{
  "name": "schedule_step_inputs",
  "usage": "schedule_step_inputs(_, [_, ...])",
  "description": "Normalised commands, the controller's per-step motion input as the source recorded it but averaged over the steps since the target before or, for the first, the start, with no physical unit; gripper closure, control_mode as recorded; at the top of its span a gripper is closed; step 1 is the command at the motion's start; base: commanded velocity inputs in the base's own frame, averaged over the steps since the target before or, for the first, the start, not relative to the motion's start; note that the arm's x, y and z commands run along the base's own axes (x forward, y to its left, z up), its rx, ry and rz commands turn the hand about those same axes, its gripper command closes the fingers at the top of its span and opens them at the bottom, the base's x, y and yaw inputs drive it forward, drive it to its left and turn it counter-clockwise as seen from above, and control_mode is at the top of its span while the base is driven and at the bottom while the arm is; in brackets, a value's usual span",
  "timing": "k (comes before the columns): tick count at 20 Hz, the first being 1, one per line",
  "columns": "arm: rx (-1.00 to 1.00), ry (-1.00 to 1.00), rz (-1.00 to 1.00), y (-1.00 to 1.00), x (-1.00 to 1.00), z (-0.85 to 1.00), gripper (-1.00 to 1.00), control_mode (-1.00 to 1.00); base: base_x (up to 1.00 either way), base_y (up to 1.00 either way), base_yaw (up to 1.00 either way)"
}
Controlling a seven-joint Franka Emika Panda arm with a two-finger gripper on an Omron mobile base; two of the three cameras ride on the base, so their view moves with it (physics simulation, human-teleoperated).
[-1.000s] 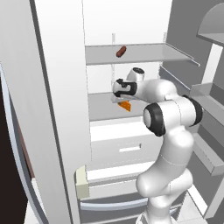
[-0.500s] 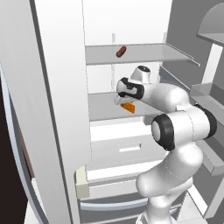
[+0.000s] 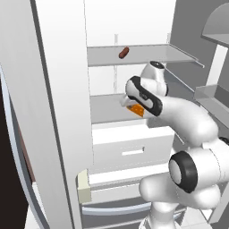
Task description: Retrieve the sausage and cheese from the fridge and place them on the cutting board on the counter.
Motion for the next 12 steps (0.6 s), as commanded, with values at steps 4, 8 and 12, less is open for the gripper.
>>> schedule_step_inputs(4, [0.0,0.0,-0.01,0.08,-0.68,0.62,1.0,-1.0,0.0,0.0,0.0])
schedule_step_inputs(8, [0.0,0.0,-0.02,0.0,-0.69,0.36,1.0,-1.0,0.0,0.0,0.0])
schedule_step_inputs(12, [0.0,0.0,-0.01,0.0,-0.7,0.13,1.0,-1.0,0.0,0.0,0.0])
